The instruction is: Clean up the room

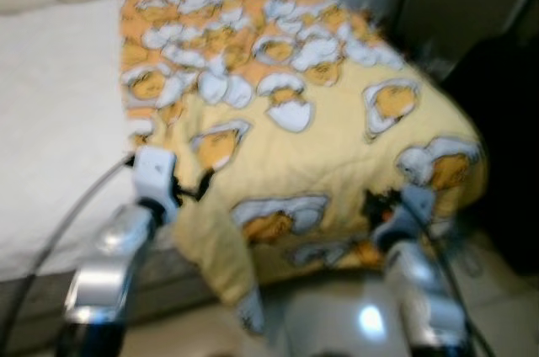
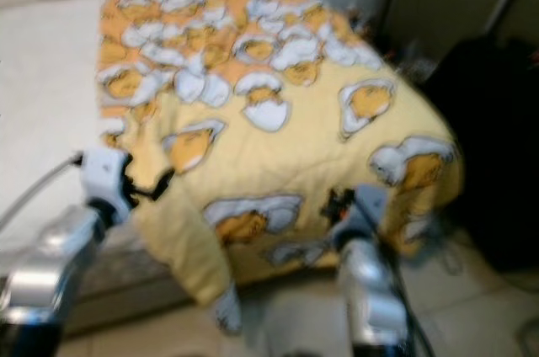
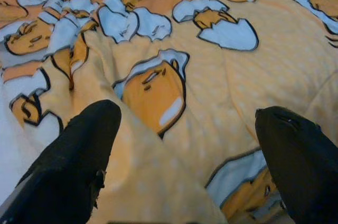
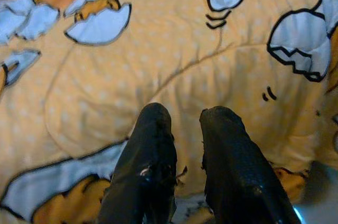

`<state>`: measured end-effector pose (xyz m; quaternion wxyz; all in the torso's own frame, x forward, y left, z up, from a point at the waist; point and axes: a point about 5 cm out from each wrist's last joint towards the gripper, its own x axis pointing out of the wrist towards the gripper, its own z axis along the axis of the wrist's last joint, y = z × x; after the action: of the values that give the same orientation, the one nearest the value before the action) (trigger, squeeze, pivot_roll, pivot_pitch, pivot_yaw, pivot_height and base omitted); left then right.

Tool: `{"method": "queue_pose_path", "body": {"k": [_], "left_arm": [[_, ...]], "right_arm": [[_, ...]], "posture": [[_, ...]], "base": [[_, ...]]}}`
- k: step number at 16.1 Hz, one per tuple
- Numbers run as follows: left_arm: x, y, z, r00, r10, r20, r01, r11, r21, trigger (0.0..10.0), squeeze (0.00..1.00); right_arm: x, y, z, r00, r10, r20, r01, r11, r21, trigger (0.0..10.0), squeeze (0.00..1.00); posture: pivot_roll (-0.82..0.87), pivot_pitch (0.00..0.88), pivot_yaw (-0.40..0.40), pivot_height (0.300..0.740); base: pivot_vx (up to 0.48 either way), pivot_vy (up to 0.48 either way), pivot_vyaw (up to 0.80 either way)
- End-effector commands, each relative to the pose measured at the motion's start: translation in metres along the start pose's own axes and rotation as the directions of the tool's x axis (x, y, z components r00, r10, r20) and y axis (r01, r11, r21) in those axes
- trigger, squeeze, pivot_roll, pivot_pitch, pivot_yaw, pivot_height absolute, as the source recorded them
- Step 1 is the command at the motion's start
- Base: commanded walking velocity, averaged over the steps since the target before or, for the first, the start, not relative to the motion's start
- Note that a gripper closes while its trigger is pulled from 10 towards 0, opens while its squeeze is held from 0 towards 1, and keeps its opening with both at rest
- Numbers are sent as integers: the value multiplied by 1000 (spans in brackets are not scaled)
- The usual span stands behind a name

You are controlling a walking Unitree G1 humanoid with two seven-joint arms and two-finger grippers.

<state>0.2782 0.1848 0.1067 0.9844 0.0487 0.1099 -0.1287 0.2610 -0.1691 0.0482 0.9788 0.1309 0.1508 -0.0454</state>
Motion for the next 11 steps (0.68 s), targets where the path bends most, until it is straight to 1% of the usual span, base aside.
{"method": "queue_pose_path", "body": {"k": [1, 2, 3, 4, 5, 6, 7, 8, 9, 11], "left_arm": [[-5, 6, 1, 1000, 28, 0, -28, 1000, 8, 10000, 412], [-6, 7, 0, 999, 32, -1, -32, 999, 6, 10000, 416], [-7, 7, -2, 999, 37, -2, -37, 999, 2, 10000, 416], [-9, 7, -3, 999, 42, -6, -42, 999, 1, 10000, 416], [-10, 7, -4, 999, 46, -7, -46, 999, -1, 10000, 416], [-11, 7, -5, 999, 49, -7, -49, 999, -3, 10000, 416], [-12, 8, -5, 998, 60, 2, -60, 998, -2, 10000, 412], [-12, 8, -3, 998, 68, 19, -68, 998, -4, 10000, 412], [-12, 8, -3, 997, 72, 26, -71, 997, -18, 10000, 400], [-12, 9, -2, 997, 79, 26, -79, 997, -10, 10000, 416]], "right_arm": [[0, 4, 3, 1000, 25, 18, -24, 1000, -5, 10000, 0], [0, 7, 4, 998, 62, 25, -62, 998, 6, 10000, 0], [0, 9, 5, 996, 86, 33, -86, 996, 3, 10000, 604], [-1, 11, 8, 993, 110, 44, -109, 994, -17, 10000, 1000], [0, 11, 10, 992, 114, 55, -109, 991, -78, 10000, 1000], [1, 13, 14, 986, 146, 79, -129, 975, -182, 10000, 1000], [2, 15, 17, 981, 173, 89, -149, 962, -229, 10000, 1000], [3, 17, 18, 979, 186, 88, -163, 961, -224, 10000, 1000], [4, 19, 22, 971, 213, 108, -185, 957, -224, 10000, 1000], [6, 23, 25, 963, 247, 103, -223, 953, -204, 10000, 1000]], "posture": [[25, 0, 10, 740], [25, 0, 9, 740], [25, 0, 7, 740], [27, 0, 4, 740], [28, 0, 2, 740], [34, 0, -3, 740], [35, 0, -5, 740], [38, 0, -8, 740], [40, 0, -11, 740], [42, 0, -13, 740]], "base": [[0, 394, 0], [0, 394, 0], [0, 398, 0], [0, 394, 0], [0, 394, 0], [0, 390, 0], [0, 0, 0], [0, 0, 0], [0, 0, 0], [0, 0, 0]]}}
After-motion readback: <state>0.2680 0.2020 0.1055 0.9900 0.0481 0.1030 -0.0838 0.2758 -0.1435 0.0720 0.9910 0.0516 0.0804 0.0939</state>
